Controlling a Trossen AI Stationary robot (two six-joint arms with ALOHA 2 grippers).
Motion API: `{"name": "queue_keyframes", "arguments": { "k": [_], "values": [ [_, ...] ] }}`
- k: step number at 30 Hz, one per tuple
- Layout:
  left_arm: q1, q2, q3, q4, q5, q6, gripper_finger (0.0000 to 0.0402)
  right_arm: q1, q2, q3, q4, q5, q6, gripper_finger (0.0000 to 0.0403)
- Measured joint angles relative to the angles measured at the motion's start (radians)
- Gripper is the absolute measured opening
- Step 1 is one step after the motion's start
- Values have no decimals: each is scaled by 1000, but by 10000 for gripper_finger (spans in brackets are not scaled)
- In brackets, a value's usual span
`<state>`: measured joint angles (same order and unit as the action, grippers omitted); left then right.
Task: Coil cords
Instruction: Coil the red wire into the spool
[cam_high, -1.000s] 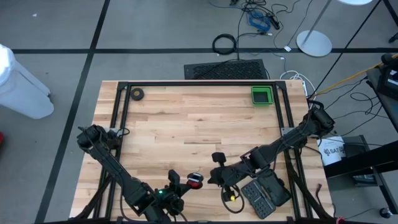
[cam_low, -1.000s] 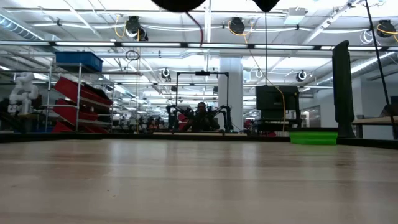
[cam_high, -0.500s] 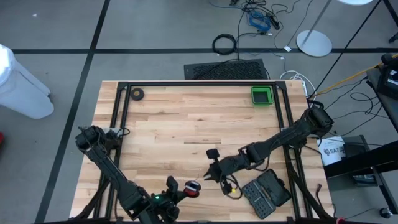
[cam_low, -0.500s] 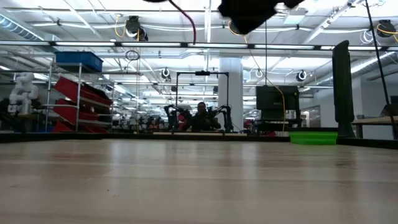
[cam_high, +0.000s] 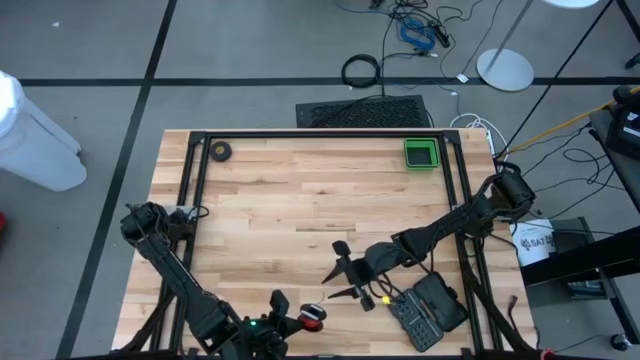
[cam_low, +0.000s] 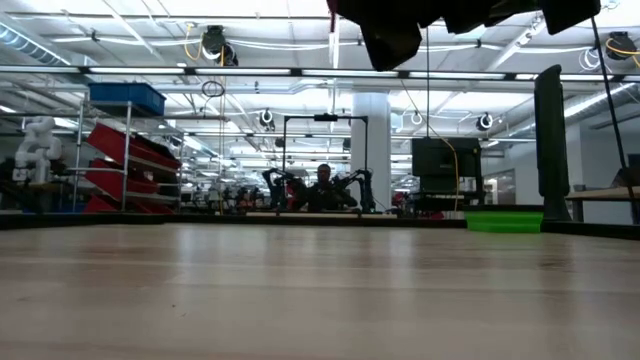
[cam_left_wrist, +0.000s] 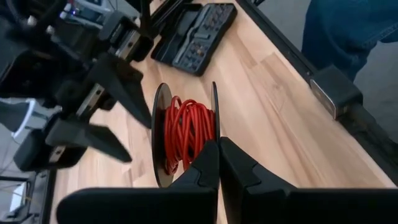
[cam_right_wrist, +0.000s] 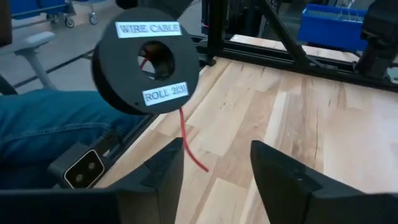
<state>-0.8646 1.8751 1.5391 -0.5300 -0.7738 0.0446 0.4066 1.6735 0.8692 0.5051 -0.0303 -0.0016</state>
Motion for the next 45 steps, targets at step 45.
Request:
{"name": "queue_keyframes", "arguments": {
  "k": [45],
  "values": [
    [0,0,0,6,-8,20,2,-39,110,102,-61,-160,68,53]
  ]
}}
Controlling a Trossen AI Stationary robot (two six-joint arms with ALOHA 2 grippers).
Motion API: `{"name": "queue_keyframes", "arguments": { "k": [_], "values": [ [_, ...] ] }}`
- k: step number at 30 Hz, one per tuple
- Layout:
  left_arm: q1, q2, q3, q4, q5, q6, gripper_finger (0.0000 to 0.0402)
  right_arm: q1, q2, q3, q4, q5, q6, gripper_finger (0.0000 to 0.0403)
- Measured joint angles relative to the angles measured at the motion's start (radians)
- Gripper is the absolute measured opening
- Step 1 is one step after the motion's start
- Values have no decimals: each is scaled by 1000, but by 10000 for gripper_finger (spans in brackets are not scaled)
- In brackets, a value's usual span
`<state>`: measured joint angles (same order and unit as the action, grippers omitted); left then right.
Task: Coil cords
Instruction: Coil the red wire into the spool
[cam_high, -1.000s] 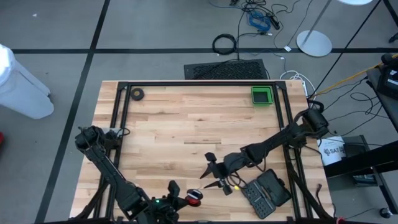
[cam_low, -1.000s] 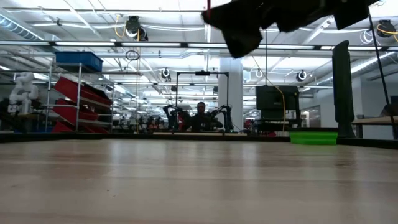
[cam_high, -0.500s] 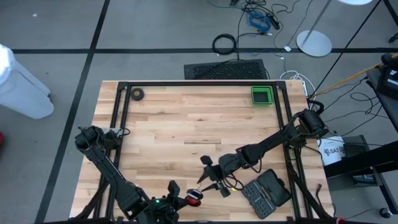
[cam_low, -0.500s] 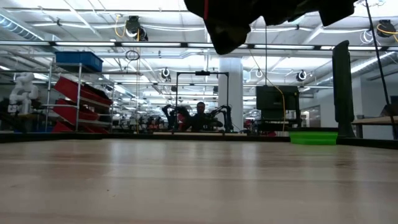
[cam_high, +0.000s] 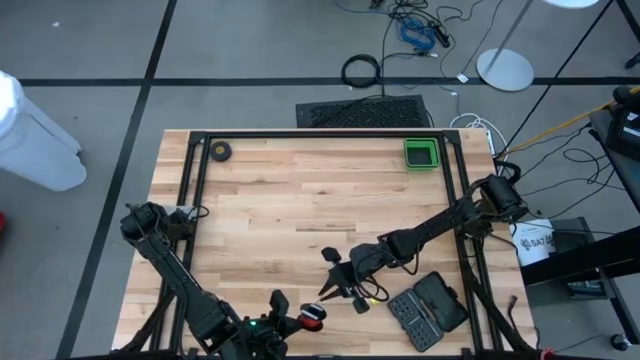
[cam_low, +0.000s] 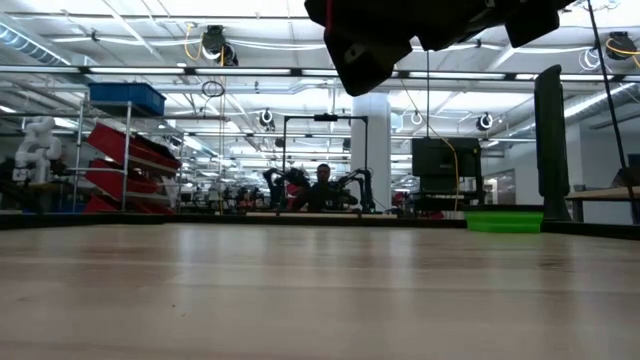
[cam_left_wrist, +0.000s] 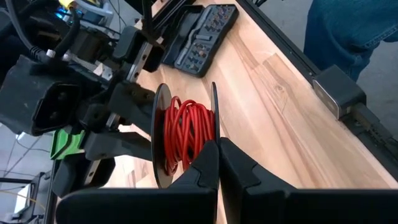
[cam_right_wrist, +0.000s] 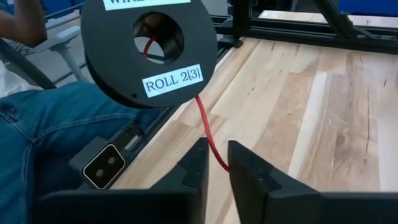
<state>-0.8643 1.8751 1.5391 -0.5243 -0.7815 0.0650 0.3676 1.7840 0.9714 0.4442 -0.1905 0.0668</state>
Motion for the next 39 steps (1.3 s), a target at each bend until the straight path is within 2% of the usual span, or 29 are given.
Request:
{"name": "queue_keyframes", "arguments": {
  "k": [7,12,21,39],
  "values": [
    [0,0,0,-3,-1,-1,2,-1,0,0,-4,0,-1,5],
    [2,0,0,-49,-31,-18,2,-1,-2,0,-46,0,9,1],
    [41,16,-9,-156,-36,-135,2,-8,-2,0,-97,-17,62,0],
    [91,43,-10,-165,-7,-141,2,-8,-22,0,-182,-41,83,0]
  ]
}}
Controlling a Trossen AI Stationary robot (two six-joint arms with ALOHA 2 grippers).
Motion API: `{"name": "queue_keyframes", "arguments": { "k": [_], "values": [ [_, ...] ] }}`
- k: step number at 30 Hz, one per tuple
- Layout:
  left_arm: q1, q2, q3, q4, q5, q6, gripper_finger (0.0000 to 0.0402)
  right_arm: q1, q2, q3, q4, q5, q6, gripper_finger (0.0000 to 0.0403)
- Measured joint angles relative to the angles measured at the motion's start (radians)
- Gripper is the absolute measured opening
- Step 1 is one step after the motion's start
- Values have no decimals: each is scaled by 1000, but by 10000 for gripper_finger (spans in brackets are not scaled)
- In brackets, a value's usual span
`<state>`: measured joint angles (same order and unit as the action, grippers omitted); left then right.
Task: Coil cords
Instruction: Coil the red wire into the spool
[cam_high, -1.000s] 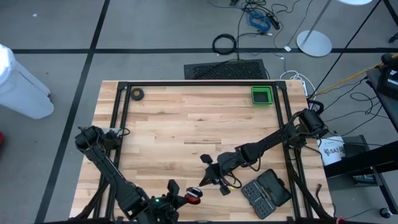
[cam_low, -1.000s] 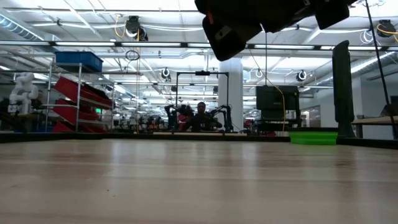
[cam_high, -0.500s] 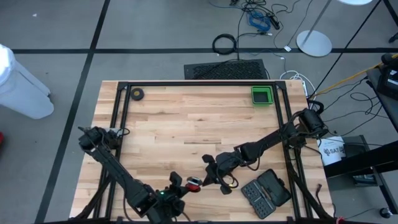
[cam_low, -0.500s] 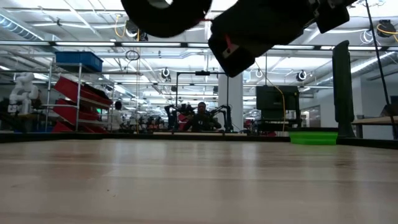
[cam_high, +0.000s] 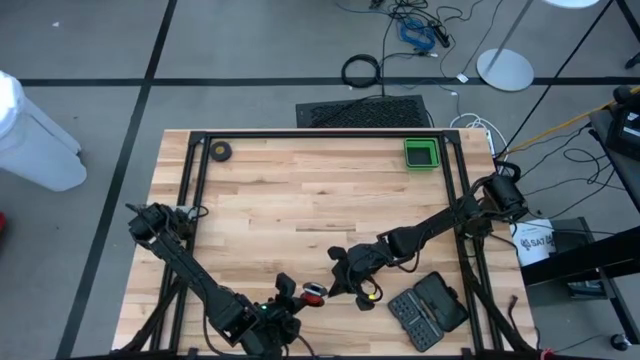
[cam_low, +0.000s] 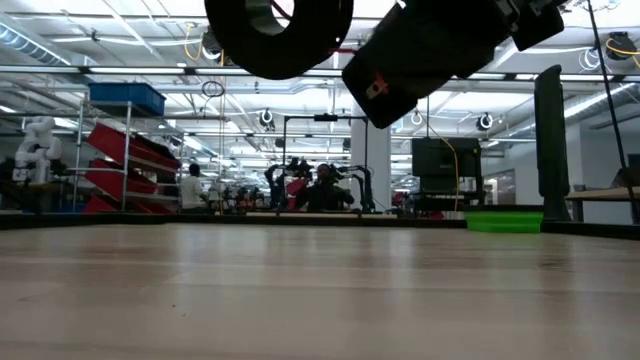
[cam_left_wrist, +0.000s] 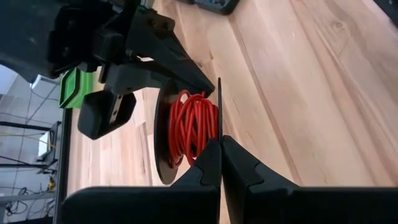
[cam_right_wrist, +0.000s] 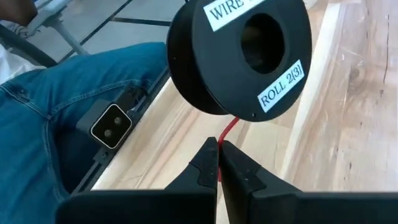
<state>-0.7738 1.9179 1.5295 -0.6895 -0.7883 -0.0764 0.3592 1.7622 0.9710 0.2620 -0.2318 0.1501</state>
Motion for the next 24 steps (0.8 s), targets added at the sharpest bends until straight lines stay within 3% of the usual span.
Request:
{"name": "queue_keyframes", "arguments": {
  "k": [24],
  "values": [
    [66,92,0,-24,-13,29,2,27,-118,0,-259,77,58,0]
  ]
}}
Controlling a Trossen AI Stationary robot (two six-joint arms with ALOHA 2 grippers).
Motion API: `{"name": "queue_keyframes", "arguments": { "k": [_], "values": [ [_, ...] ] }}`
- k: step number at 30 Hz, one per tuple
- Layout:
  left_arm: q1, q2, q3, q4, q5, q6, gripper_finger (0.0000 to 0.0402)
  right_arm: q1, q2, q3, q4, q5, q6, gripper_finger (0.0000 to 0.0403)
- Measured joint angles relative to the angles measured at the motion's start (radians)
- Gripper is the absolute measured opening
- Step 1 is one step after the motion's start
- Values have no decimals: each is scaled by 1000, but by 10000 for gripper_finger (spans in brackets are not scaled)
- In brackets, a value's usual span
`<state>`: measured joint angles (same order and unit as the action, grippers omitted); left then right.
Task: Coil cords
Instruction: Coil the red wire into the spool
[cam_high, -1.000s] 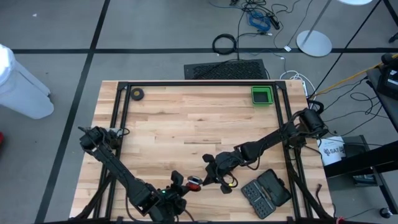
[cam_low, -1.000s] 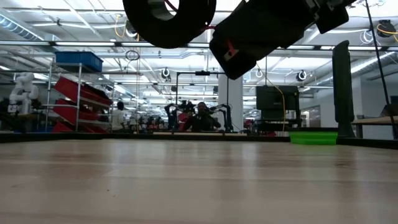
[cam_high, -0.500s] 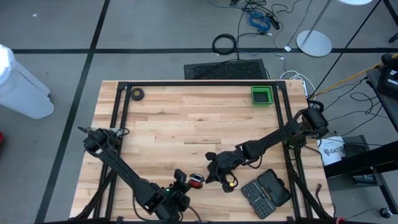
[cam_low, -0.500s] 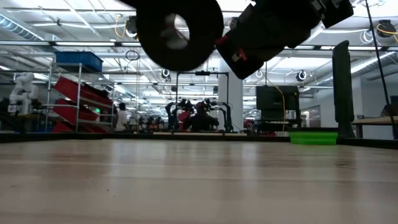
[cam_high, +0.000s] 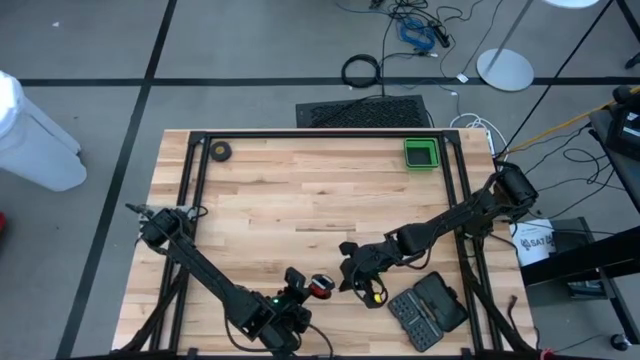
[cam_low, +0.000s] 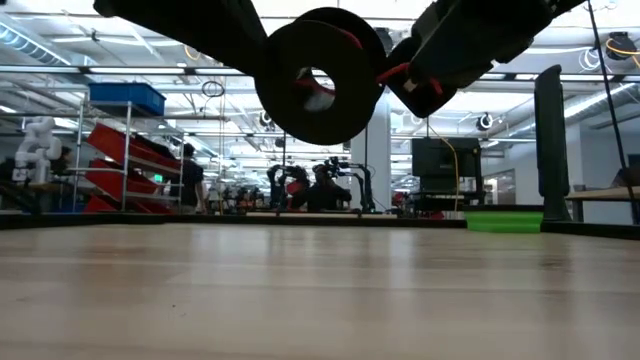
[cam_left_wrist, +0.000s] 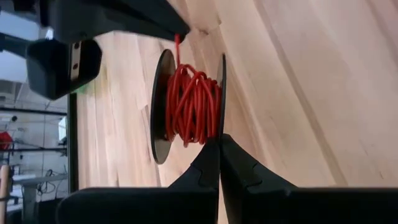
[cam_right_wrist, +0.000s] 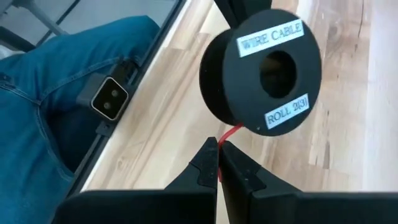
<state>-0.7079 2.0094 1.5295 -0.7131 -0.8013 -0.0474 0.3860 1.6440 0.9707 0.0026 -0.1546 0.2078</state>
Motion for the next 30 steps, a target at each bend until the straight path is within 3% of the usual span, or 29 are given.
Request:
{"name": "queue_keyframes", "arguments": {
  "k": [30],
  "values": [
    [39,3,0,33,26,-52,1,40,-38,0,-62,19,69,0]
  ]
}}
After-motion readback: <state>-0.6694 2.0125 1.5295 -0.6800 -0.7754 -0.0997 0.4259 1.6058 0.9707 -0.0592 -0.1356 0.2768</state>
